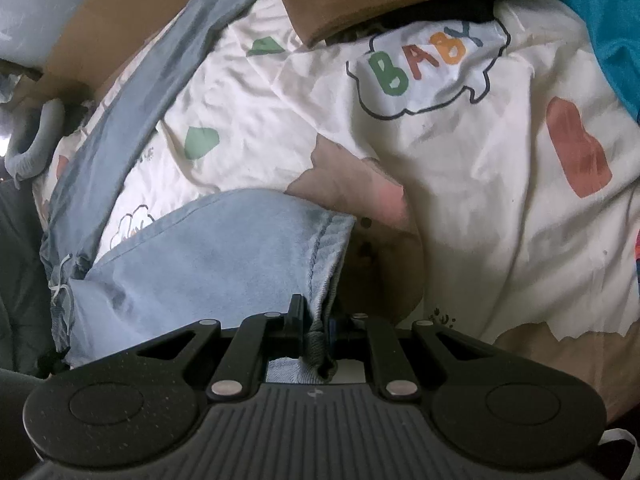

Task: Fold clothes
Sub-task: 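Grasp the waistband edge with the left gripper while the right gripper holds the cuff taut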

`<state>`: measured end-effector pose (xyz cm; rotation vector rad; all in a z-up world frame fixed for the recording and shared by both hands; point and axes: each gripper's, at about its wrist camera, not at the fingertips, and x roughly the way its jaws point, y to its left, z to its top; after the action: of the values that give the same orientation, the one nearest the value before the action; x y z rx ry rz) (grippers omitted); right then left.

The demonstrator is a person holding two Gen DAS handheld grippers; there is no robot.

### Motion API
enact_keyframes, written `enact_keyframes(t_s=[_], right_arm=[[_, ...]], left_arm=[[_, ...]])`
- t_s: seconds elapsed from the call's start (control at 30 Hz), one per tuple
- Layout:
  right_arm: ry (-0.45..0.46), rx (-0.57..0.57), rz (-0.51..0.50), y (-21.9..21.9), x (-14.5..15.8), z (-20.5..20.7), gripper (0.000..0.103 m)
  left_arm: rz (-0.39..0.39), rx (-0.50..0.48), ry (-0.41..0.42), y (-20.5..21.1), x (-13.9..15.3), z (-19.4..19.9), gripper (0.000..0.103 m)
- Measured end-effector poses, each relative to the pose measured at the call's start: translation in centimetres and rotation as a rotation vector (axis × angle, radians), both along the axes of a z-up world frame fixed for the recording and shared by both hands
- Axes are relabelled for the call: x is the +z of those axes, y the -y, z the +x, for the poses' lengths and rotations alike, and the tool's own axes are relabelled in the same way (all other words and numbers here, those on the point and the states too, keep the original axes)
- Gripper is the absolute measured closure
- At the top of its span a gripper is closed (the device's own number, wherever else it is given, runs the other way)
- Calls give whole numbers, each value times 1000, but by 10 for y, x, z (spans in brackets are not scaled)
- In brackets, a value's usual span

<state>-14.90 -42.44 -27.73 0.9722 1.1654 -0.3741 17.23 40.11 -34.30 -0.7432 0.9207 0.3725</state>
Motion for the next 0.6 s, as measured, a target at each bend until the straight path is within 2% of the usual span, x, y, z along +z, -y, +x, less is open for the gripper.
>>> enact_keyframes(t_s=[0.17, 0.37, 0.47, 0.6], right_arm=[[9, 1, -5, 1, 4, 0, 93], [3, -1, 1, -1, 1, -2, 93], [-17, 15, 0, -3, -3, -4, 93], [-97, 8, 31, 2, -16, -15, 91]], left_arm=[[37, -17, -1, -5, 14, -8, 98], [61, -10, -40, -5, 3, -7, 98], [56, 2, -56, -4, -4, -7, 98], [24, -2, -59, -6, -9, -6, 96]])
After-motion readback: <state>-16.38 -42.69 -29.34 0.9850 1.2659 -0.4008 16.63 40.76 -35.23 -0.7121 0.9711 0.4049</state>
